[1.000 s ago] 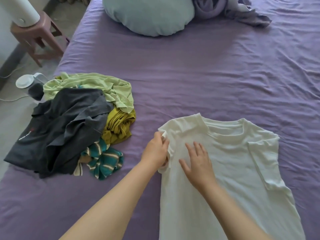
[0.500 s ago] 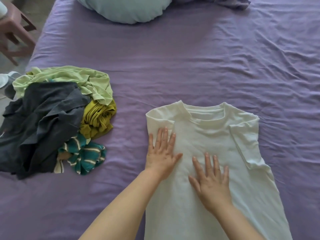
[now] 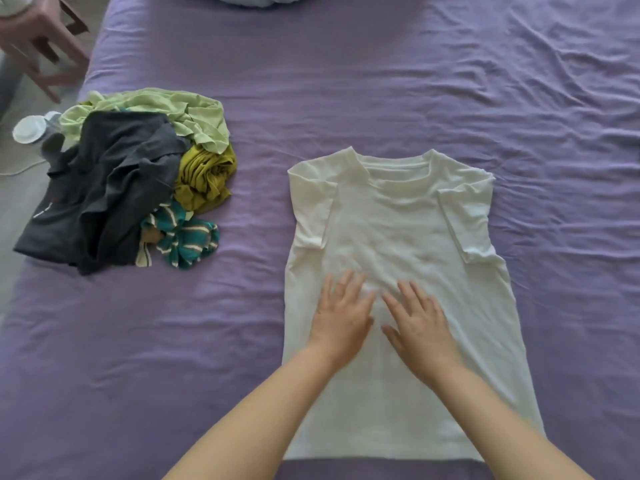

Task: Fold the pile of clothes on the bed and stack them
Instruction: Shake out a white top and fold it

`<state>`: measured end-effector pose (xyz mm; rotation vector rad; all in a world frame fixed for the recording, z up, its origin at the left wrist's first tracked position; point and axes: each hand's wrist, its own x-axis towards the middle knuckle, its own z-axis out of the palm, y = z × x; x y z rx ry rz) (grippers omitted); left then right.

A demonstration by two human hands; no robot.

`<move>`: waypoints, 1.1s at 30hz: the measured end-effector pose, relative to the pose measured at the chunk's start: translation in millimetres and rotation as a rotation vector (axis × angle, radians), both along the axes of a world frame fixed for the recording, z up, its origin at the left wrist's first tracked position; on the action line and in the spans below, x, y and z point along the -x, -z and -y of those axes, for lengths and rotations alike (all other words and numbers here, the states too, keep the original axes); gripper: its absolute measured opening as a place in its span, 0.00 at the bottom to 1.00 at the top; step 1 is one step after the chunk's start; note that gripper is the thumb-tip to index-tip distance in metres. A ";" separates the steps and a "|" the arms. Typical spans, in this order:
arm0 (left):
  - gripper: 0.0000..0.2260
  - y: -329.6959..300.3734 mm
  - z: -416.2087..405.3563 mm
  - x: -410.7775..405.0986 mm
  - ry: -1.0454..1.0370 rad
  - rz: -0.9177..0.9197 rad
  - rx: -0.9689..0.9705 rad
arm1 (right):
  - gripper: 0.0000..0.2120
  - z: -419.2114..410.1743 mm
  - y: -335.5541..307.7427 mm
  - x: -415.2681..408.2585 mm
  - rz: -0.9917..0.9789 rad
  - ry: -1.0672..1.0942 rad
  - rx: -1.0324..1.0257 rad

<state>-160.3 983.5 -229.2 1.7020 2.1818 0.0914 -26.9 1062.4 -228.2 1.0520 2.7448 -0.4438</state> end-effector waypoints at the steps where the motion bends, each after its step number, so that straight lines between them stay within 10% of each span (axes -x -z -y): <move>1: 0.19 -3.0 19.4 -19.2 0.046 0.012 -0.051 | 0.29 11.1 -3.2 -16.0 -0.025 -0.012 0.008; 12: 0.15 8.3 128.0 -136.6 -0.132 0.146 0.311 | 0.22 96.4 -6.2 -156.6 0.036 -0.058 0.288; 25: 0.09 14.2 108.9 -130.8 -0.269 0.107 0.211 | 0.02 83.3 4.6 -149.2 -0.081 -0.001 0.193; 33: 0.16 -13.6 43.4 -75.3 -0.375 0.269 0.258 | 0.15 13.5 -16.1 -101.7 -0.038 0.096 0.168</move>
